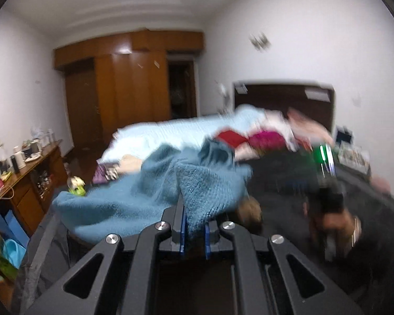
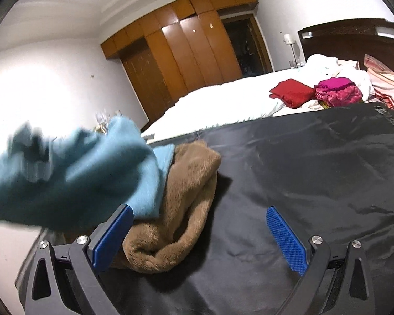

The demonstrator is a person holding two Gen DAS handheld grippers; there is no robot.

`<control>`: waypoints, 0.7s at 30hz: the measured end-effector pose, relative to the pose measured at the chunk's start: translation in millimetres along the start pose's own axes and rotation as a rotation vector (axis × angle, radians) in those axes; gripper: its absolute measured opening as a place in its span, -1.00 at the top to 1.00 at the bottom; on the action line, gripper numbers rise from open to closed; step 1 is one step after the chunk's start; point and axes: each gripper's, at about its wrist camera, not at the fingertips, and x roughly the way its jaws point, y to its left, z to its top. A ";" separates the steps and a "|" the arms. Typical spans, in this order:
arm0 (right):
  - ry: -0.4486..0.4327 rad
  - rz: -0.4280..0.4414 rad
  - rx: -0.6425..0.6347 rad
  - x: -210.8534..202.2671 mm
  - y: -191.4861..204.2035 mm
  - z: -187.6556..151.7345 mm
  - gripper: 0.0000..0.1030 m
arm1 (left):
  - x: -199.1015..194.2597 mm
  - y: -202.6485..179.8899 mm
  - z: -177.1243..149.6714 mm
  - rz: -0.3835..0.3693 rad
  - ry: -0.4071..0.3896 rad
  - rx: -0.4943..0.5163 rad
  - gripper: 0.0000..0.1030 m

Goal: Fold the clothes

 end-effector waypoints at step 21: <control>0.025 -0.005 0.025 3.8 2.8 -8.8 -1.00 | 42.5 16.4 -13.3 -0.013 0.206 -0.255 -0.68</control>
